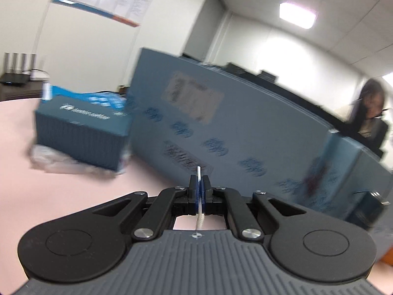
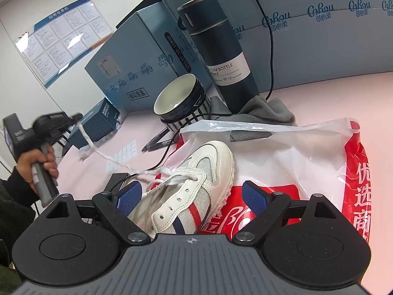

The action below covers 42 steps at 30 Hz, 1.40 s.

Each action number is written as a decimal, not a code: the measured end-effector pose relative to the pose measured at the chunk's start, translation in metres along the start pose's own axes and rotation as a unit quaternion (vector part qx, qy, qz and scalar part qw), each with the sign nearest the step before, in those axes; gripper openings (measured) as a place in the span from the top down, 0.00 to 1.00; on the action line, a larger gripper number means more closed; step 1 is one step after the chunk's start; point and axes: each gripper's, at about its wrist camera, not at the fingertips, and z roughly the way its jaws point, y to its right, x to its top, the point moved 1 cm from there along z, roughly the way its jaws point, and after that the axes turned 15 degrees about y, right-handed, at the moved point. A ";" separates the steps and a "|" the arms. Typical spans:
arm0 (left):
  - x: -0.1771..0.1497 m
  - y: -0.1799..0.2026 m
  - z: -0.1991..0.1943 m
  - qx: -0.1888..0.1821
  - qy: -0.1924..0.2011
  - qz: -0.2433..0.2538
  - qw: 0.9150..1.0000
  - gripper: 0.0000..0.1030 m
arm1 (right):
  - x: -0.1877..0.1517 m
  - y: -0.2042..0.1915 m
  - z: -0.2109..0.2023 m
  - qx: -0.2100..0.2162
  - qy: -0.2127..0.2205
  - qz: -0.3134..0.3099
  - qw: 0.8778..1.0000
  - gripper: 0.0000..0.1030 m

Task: Lace up shoes with both hands

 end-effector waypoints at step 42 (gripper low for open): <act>-0.138 0.151 -0.009 -0.377 -0.211 0.153 0.889 0.98 | -0.029 -0.021 -0.034 -0.097 0.039 -0.036 0.994 0.15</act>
